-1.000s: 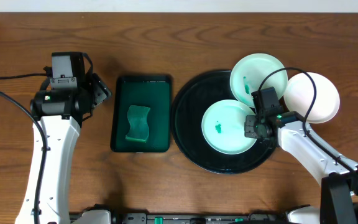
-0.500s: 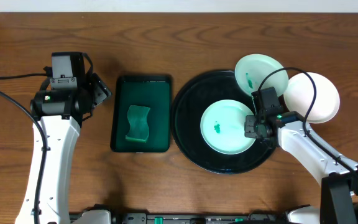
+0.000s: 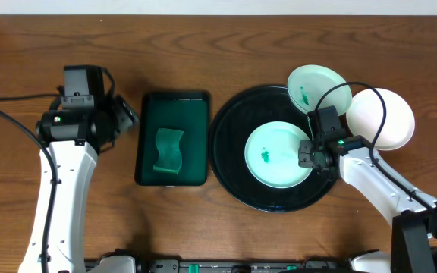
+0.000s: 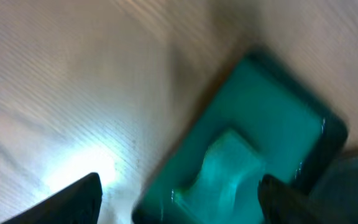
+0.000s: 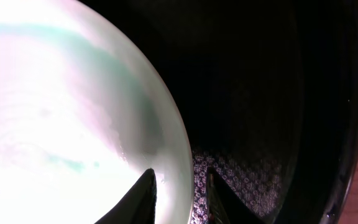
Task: Clean dirty plates on tray and stack at the side
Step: 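Move the left gripper to the green sponge in the green tray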
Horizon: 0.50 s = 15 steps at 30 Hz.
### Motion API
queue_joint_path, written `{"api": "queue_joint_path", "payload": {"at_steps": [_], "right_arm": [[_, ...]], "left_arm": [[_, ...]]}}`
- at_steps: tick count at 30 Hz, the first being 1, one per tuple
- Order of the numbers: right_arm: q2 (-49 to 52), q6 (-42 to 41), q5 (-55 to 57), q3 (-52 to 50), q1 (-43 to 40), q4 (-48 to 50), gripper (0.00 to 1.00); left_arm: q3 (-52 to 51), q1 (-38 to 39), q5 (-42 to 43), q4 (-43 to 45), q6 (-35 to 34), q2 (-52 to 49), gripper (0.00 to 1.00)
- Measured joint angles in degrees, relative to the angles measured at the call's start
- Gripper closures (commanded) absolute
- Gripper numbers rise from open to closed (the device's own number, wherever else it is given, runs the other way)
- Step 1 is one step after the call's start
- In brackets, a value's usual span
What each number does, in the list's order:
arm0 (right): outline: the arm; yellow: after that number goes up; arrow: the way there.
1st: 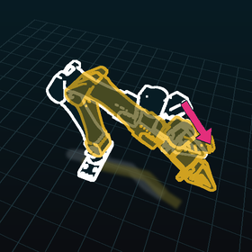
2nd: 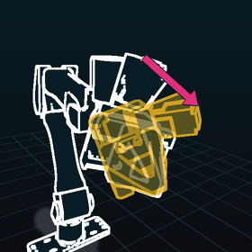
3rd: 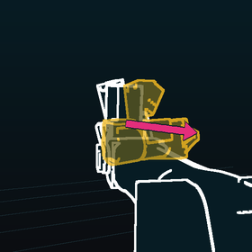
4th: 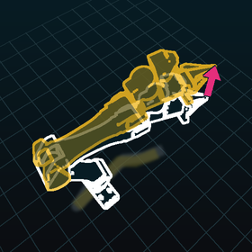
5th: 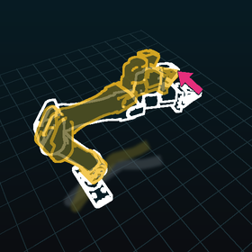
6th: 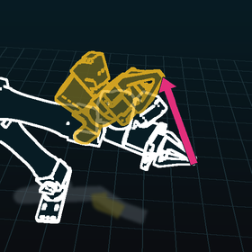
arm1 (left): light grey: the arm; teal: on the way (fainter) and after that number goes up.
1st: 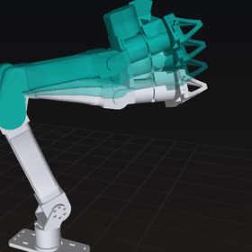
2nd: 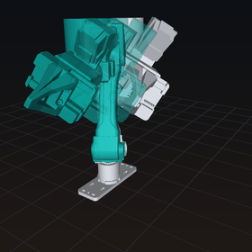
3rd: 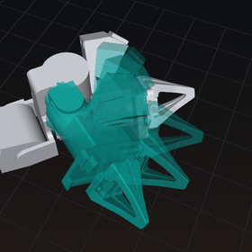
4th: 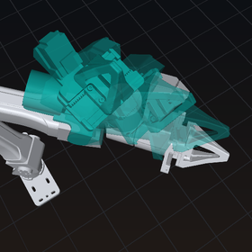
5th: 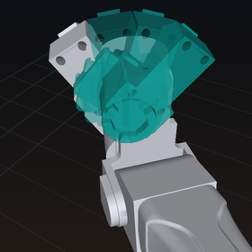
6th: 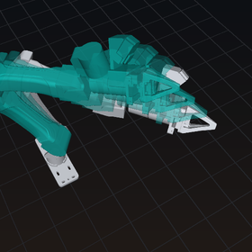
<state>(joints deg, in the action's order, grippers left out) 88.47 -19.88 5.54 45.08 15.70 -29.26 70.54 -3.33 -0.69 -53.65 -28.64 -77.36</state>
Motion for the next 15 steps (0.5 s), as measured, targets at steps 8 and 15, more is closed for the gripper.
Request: {"api": "queue_joint_path", "payload": {"at_steps": [8,15], "right_arm": [[0.0,0.0,-1.1,0.0,0.0,0.2,0.83],[0.0,0.1,-1.0,0.0,0.0,0.5,0.85]], "left_arm": [[-1.0,1.5,10.4,-3.8,0.7,0.0,0.45],[-2.8,9.9,9.2,-1.4,2.5,-0.4,0.45]]}}
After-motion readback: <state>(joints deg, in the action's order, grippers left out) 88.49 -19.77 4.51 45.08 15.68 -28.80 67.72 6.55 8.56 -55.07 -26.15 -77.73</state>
